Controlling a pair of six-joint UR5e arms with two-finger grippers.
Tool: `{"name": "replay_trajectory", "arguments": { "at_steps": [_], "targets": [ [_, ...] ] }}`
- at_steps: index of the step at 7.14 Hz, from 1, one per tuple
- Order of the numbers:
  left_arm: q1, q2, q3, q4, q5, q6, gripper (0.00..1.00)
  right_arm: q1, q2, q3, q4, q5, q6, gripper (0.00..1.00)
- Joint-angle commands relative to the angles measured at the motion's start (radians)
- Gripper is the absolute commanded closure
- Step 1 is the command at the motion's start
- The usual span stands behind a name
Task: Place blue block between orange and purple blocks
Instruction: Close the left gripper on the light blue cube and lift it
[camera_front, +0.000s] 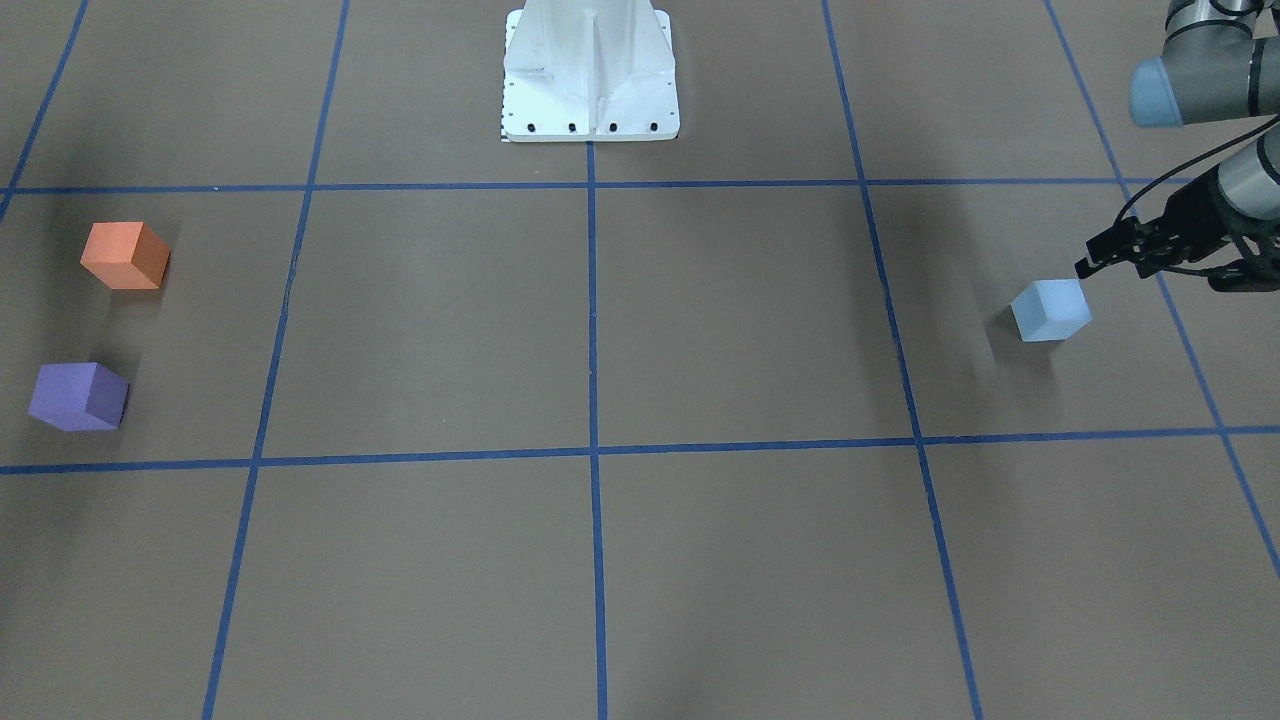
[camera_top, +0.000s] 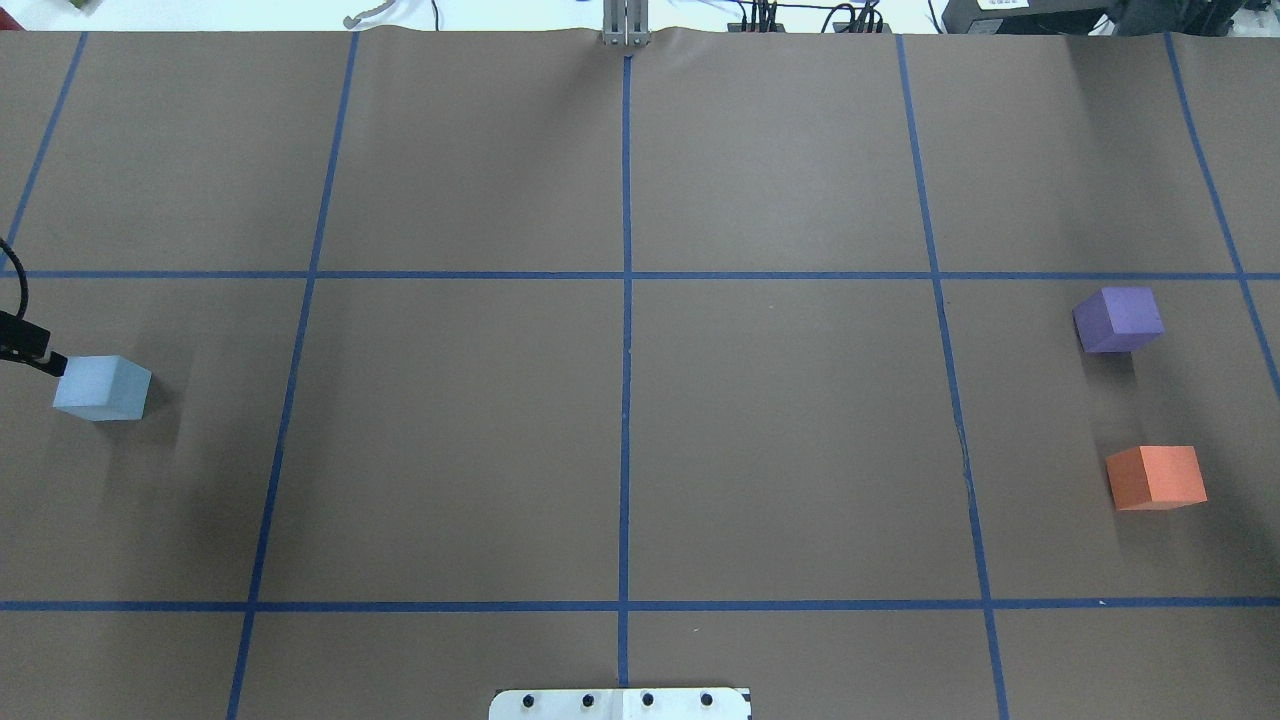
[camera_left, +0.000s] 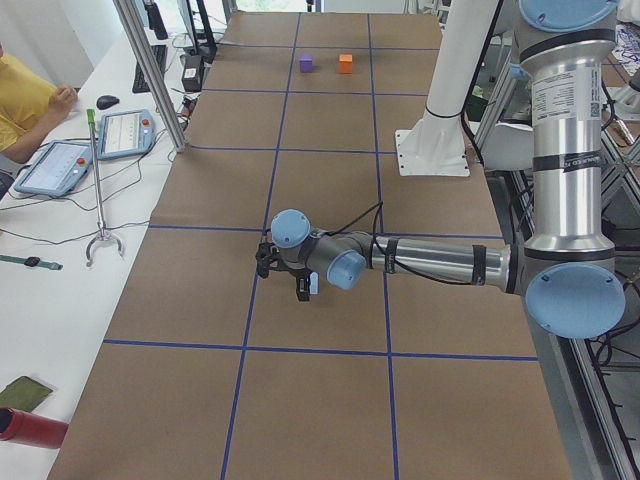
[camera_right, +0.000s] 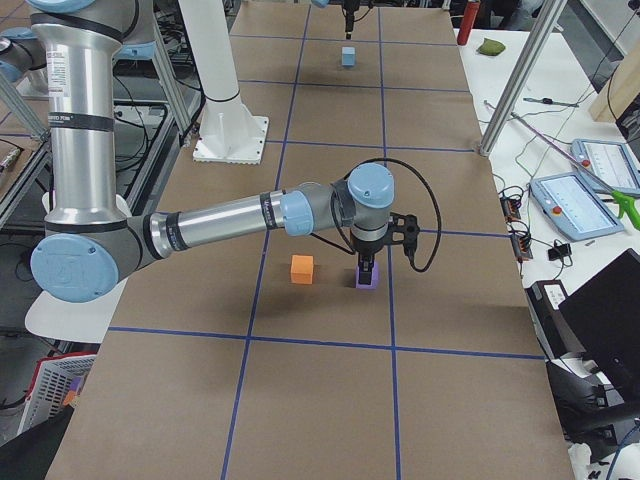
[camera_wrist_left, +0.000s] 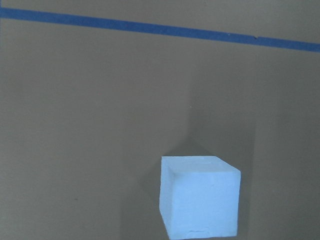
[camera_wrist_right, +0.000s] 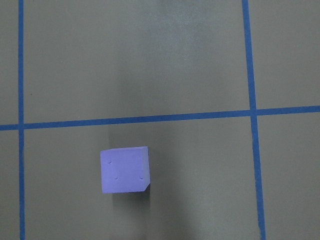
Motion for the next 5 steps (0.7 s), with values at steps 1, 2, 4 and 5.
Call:
{"name": "replay_trajectory", "arguments": {
  "at_steps": [1,2,4,5],
  "targets": [
    [0.096,-0.018,0.001,-0.003,0.117,-0.072,0.0,-0.003,0.0,-0.001,0.0,0.0,0.0,0.0],
    [0.106,-0.021,0.01,-0.003,0.124,-0.071,0.0,-0.003,0.0,-0.001,0.0,0.0,0.0,0.0],
    [0.135,-0.039,0.026,-0.002,0.141,-0.069,0.0,-0.006,0.0,-0.001,0.0,0.0,0.0,0.0],
    [0.144,-0.081,0.065,-0.002,0.141,-0.071,0.0,-0.007,0.0,-0.003,0.002,0.0,0.0,0.0]
  ]
}}
